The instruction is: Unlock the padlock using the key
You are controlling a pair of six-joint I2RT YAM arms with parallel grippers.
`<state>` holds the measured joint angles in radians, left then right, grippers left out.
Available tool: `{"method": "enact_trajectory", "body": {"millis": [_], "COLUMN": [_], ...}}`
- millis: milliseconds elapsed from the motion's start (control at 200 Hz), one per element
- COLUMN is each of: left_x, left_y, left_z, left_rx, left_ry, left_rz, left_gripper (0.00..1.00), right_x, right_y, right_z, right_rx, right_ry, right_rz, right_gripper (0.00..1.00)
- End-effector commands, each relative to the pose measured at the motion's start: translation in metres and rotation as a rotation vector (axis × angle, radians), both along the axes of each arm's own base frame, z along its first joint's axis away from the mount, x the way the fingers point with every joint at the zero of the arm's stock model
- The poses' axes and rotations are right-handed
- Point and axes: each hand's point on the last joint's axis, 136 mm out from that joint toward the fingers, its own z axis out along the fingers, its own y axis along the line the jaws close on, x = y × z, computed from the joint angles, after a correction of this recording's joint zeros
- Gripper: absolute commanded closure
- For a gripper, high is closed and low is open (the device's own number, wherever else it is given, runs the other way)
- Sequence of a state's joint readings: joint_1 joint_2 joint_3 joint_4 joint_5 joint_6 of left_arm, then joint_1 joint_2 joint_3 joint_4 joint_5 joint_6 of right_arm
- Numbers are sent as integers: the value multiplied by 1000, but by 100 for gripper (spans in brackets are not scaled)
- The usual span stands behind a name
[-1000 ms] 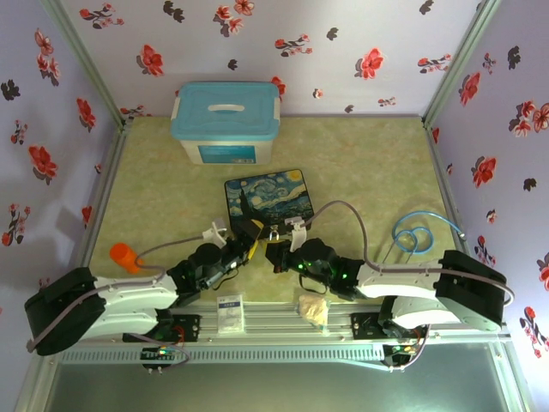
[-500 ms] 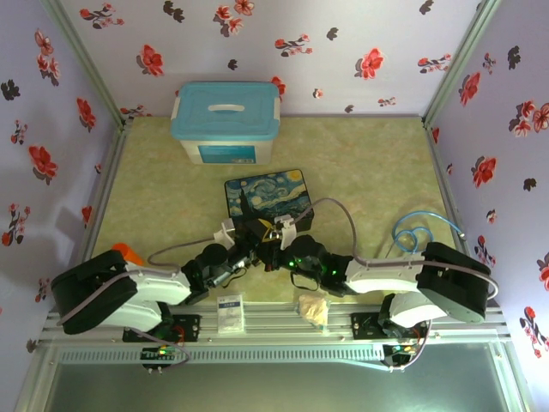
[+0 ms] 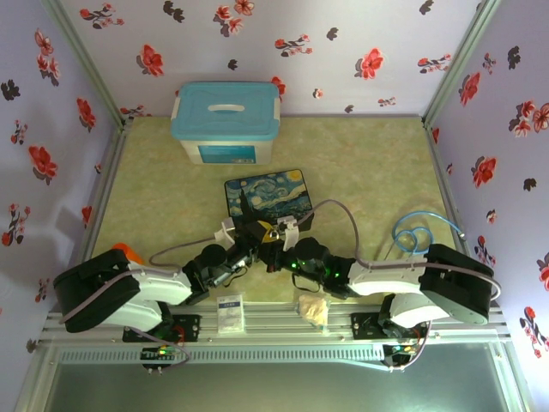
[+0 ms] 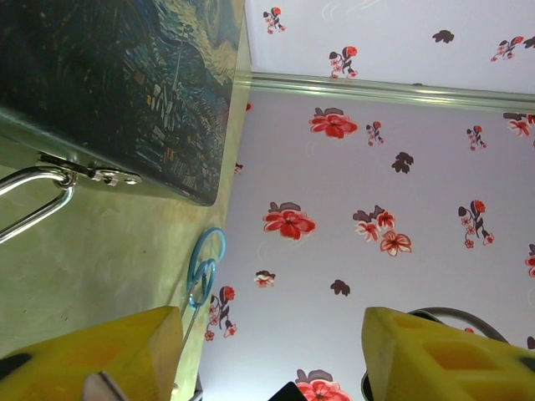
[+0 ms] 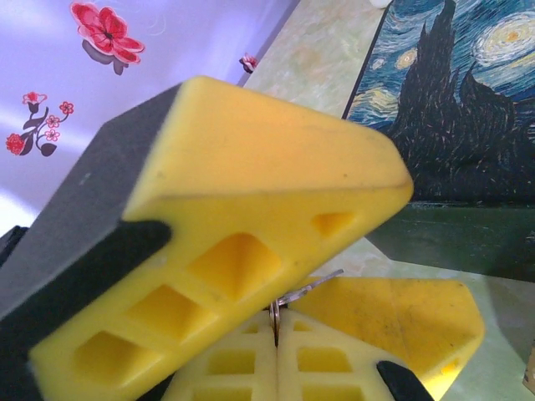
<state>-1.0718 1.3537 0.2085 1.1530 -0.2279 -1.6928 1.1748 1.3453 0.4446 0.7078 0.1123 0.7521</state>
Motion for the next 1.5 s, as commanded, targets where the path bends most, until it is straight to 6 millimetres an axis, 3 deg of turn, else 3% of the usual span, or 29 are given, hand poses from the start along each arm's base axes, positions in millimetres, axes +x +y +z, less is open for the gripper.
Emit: {"method": "enact_trajectory", "body": {"millis": [0,215,385,540,880,1105,1270,1445,1495], "left_x": [3,5,4,4,6,5,4,5,5], "left_y": [4,11,19,29,51,51,49,48,47], "left_z": [4,4,-1,8,15,20,7,-2,-2], "left_rx": [-6,12,88,140,165,172,205,210,214], "left_ry": [-34,-49,-36,-53,-70,-86,-55,-43,-47], "left_rz": [24,37,41,62,108,103,89,84,81], "left_gripper": [46,59,58,58,65,74,74,99,100], "right_x": [-2,-2,0,0,0,0,1,0,-1], "right_y": [-6,0,-4,-2,3,5,6,7,7], "right_z": [-4,-2,-2,-3,-4,-5,-1,-4,-5], "right_rx": [-23,-24,-22,-25,-22,-24,-16,-22,-23], "right_ry": [1,7,-2,0,4,2,-3,2,4], "right_rz": [-14,-5,-23,-16,-5,-1,-3,6,6], "right_gripper": [100,100,100,100,100,100,100,100,100]}}
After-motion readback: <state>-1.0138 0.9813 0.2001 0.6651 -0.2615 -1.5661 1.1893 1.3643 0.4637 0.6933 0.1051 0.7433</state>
